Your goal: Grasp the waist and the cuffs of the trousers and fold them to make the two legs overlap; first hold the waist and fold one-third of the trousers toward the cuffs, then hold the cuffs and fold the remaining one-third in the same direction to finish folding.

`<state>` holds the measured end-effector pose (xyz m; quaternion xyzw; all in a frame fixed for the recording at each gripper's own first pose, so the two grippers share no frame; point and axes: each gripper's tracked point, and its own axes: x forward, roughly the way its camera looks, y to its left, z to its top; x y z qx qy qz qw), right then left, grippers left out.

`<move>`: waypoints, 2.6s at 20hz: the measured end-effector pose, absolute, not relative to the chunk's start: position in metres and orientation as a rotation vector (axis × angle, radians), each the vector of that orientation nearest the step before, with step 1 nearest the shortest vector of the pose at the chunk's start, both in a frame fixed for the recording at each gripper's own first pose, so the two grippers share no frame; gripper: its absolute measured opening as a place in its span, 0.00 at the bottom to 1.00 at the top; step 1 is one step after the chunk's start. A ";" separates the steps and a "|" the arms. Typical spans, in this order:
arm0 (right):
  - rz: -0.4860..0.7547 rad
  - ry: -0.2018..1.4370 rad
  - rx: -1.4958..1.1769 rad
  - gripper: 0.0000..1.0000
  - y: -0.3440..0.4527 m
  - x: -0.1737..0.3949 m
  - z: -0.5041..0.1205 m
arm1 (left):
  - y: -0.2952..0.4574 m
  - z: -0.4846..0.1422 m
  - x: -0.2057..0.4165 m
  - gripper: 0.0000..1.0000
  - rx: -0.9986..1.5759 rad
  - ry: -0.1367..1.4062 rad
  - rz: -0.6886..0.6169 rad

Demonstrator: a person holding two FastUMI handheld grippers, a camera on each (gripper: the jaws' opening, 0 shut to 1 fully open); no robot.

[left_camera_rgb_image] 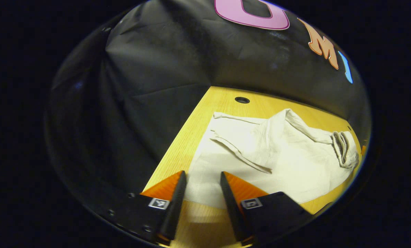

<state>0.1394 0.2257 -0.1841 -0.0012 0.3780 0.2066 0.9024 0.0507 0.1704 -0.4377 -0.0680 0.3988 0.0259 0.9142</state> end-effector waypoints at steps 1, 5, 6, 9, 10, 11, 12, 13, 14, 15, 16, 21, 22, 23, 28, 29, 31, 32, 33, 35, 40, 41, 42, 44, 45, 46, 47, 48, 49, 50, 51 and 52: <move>0.421 0.779 0.001 0.98 0.222 0.138 -0.184 | 0.163 -0.435 0.052 0.44 -0.161 0.816 0.031; 0.392 0.776 0.023 0.98 0.200 0.138 -0.180 | 0.148 -0.431 0.050 0.00 -0.231 0.848 0.022; 0.384 0.773 0.030 0.94 0.194 0.139 -0.178 | 0.147 -0.425 0.055 0.00 -0.257 0.833 0.033; 0.367 0.762 0.052 0.94 0.175 0.137 -0.173 | 0.142 -0.393 0.069 0.00 -0.330 0.756 0.049; 0.366 0.760 0.057 0.94 0.170 0.137 -0.172 | 0.139 -0.382 0.073 0.00 -0.344 0.734 0.048; 0.364 0.758 0.060 0.94 0.165 0.136 -0.171 | 0.135 -0.372 0.076 0.00 -0.356 0.714 0.047; 0.366 0.755 0.066 0.94 0.160 0.134 -0.169 | 0.130 -0.362 0.078 0.00 -0.365 0.700 0.044; 0.367 0.753 0.074 0.94 0.157 0.133 -0.167 | 0.125 -0.352 0.081 0.00 -0.376 0.682 0.041; 0.368 0.747 0.082 0.94 0.153 0.133 -0.166 | 0.118 -0.343 0.083 0.00 -0.385 0.668 0.035; 0.370 0.742 0.089 0.94 0.149 0.131 -0.164 | 0.111 -0.333 0.084 0.00 -0.389 0.653 0.027; 0.372 0.737 0.093 0.94 0.145 0.130 -0.162 | 0.102 -0.325 0.085 0.00 -0.390 0.642 0.020; 0.371 0.704 0.109 0.94 0.118 0.134 -0.150 | 0.050 -0.282 0.098 0.00 -0.382 0.588 -0.051; 0.368 0.701 0.113 0.94 0.111 0.133 -0.149 | 0.040 -0.274 0.098 0.00 -0.374 0.582 -0.063; 0.365 0.699 0.118 0.94 0.105 0.131 -0.149 | 0.029 -0.267 0.102 0.00 -0.366 0.578 -0.082; 0.336 0.690 0.142 0.94 0.070 0.132 -0.146 | -0.027 -0.233 0.107 0.00 -0.344 0.536 -0.153; 0.330 0.688 0.148 0.94 0.062 0.129 -0.145 | -0.040 -0.229 0.113 0.00 -0.342 0.529 -0.170; 0.320 0.688 0.158 0.94 0.051 0.127 -0.144 | -0.065 -0.218 0.118 0.00 -0.332 0.514 -0.206; 0.315 0.689 0.161 0.94 0.045 0.125 -0.145 | -0.078 -0.211 0.114 0.00 -0.323 0.506 -0.224; 0.309 0.689 0.166 0.94 0.036 0.124 -0.146 | -0.090 -0.206 0.115 0.00 -0.316 0.500 -0.243; 0.297 0.689 0.174 0.94 0.023 0.123 -0.146 | -0.117 -0.194 0.117 0.00 -0.314 0.487 -0.283; 0.265 0.688 0.188 0.94 -0.007 0.121 -0.146 | -0.181 -0.171 0.122 0.00 -0.306 0.462 -0.384; 0.258 0.687 0.188 0.94 -0.012 0.120 -0.146 | -0.196 -0.170 0.125 0.00 -0.302 0.460 -0.402; 0.251 0.686 0.191 0.94 -0.018 0.121 -0.146 | -0.210 -0.168 0.126 0.00 -0.297 0.461 -0.424; 0.237 0.688 0.195 0.94 -0.030 0.118 -0.147 | -0.239 -0.166 0.124 0.00 -0.288 0.464 -0.467; 0.230 0.689 0.197 0.94 -0.034 0.117 -0.147 | -0.253 -0.166 0.124 0.00 -0.283 0.467 -0.488; 0.225 0.688 0.198 0.94 -0.039 0.116 -0.147 | -0.267 -0.166 0.129 0.00 -0.277 0.471 -0.510; 0.219 0.688 0.197 0.94 -0.044 0.115 -0.147 | -0.283 -0.169 0.128 0.00 -0.268 0.475 -0.529; 0.214 0.689 0.197 0.94 -0.049 0.115 -0.148 | -0.296 -0.172 0.124 0.00 -0.260 0.482 -0.552; 0.209 0.687 0.197 0.98 -0.053 0.114 -0.147 | -0.307 -0.176 0.120 0.00 -0.253 0.487 -0.573; 0.204 0.686 0.198 0.94 -0.056 0.115 -0.146 | -0.319 -0.186 0.113 0.00 -0.241 0.501 -0.590; 0.200 0.683 0.199 0.94 -0.061 0.115 -0.146 | -0.328 -0.196 0.105 0.00 -0.225 0.518 -0.607; 0.196 0.680 0.201 0.94 -0.064 0.115 -0.144 | -0.336 -0.207 0.095 0.00 -0.206 0.538 -0.620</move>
